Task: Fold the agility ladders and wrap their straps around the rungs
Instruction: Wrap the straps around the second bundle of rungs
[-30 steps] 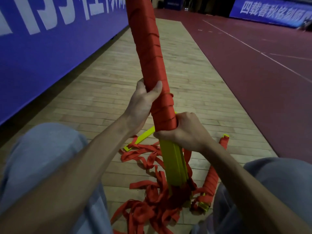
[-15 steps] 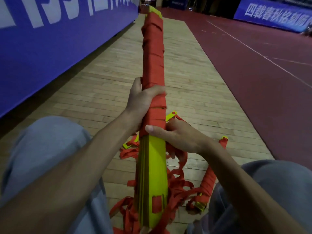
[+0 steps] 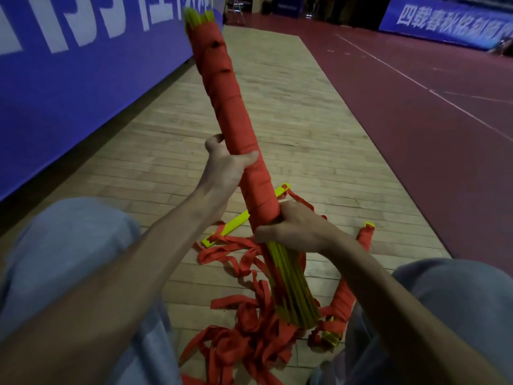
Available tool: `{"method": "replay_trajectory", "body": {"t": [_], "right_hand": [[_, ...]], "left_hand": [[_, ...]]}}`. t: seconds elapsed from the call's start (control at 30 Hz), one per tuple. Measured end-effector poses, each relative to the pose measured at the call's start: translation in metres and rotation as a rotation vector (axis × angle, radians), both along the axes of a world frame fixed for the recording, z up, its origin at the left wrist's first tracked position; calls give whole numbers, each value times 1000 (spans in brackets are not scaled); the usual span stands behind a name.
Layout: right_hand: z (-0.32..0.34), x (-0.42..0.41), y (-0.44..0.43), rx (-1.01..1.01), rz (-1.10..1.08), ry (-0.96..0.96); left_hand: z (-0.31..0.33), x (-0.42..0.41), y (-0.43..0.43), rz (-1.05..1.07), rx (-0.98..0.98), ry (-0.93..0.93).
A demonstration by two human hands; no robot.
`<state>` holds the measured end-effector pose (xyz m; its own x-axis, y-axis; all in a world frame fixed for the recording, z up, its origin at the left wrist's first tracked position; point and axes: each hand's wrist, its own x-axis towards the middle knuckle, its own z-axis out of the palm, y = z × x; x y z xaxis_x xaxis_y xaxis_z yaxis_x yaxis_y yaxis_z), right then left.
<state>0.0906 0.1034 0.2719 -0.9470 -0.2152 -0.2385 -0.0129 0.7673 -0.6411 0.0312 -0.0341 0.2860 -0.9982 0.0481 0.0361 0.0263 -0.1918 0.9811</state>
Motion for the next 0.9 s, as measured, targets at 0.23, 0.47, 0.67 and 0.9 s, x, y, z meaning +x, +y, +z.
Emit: {"method": "replay_trajectory", "body": {"t": [0.23,0.47,0.67,0.9], "right_hand": [[18,5,2,-543,64,-148],[26,7,7,-329,139,-61],[23,5,1,-121,110,5],[9,4,-8,71,59,147]], "left_hand": [[20,13,-3,-238,303,-87],[15,11,0,-400,519,-159],[11,11,4,-135,221,-89],[1,2,7,101,-138,141]]}}
